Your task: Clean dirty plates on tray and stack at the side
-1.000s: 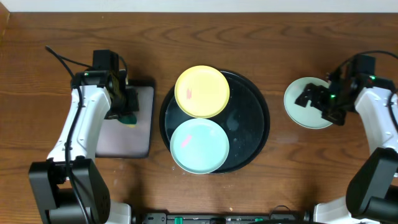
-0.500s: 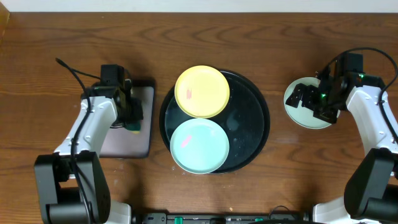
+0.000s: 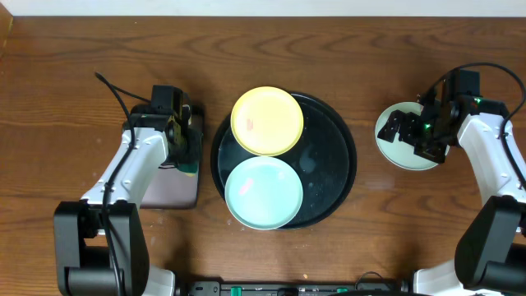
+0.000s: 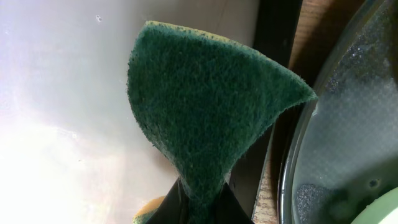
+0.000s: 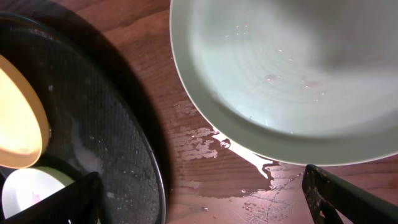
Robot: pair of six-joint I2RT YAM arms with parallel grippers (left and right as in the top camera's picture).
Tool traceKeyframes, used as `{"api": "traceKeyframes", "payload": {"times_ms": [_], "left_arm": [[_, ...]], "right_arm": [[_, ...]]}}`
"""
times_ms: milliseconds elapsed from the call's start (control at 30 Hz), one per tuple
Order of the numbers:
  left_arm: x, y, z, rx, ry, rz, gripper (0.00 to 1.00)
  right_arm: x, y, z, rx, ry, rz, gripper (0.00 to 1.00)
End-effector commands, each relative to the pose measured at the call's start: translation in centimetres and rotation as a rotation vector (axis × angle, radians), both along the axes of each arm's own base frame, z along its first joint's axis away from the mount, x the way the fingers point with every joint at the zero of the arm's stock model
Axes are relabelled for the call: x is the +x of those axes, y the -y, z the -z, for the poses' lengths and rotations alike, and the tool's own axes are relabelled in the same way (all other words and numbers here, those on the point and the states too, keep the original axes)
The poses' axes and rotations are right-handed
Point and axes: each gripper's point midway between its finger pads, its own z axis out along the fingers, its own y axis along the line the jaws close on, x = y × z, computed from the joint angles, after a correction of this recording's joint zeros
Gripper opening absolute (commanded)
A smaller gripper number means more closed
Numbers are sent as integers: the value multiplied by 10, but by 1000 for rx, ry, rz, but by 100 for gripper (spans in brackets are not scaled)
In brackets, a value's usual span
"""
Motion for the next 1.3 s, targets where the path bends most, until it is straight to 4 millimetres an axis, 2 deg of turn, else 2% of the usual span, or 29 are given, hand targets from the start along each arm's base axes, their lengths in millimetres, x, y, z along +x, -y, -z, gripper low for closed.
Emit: {"api": "traceKeyframes", "payload": {"times_ms": [0, 400, 567, 700, 1267], "left_arm": [[-3, -1, 6, 9, -21, 4, 8], [-7, -3, 21, 16, -7, -4, 7], [-7, -3, 21, 12, -8, -17, 7], [-7, 9, 21, -53, -11, -6, 8], [-8, 13, 20, -90, -17, -49, 7]], "right_arm": [[0, -4, -2, 3, 8, -20, 99], [0, -4, -2, 3, 8, -20, 99], [0, -4, -2, 3, 8, -20, 99], [0, -4, -2, 3, 8, -20, 99], [0, -4, -2, 4, 8, -20, 99]]}}
